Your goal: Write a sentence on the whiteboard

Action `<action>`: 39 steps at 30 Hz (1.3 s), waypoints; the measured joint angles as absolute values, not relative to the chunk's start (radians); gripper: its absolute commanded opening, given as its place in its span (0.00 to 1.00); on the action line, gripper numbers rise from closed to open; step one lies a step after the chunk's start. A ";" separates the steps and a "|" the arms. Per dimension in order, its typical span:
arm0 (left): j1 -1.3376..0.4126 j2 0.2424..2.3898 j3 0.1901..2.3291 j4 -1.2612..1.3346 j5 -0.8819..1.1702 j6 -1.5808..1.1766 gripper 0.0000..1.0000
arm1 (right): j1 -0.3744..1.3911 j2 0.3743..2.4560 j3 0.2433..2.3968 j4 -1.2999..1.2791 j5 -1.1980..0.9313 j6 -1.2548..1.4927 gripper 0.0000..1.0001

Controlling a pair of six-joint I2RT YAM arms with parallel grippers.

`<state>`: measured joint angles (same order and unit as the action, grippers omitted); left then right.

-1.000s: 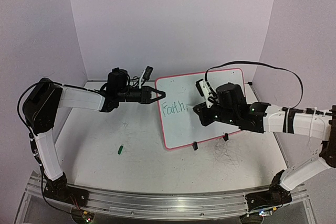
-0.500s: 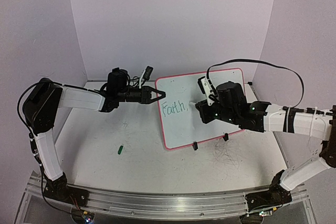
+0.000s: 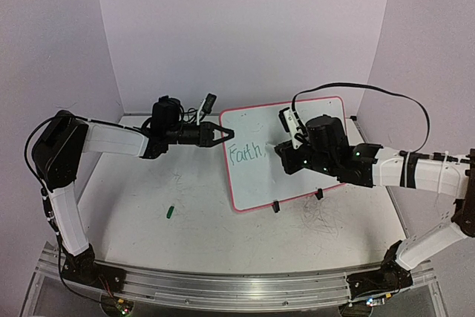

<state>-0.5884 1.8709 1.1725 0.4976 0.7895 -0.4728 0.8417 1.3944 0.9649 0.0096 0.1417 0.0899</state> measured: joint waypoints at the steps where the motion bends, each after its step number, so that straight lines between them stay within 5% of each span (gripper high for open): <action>1: -0.588 1.871 1.172 0.498 0.789 -0.473 0.00 | 0.842 1.396 0.965 0.011 0.142 0.091 0.00; 39: -0.590 1.867 1.172 0.488 0.780 -0.472 0.00 | 0.824 1.455 0.971 0.015 0.201 0.139 0.00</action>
<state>-0.5900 1.8671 1.1725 0.4881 0.7803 -0.4717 0.8238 1.4555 0.9709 0.0149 0.2006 0.1391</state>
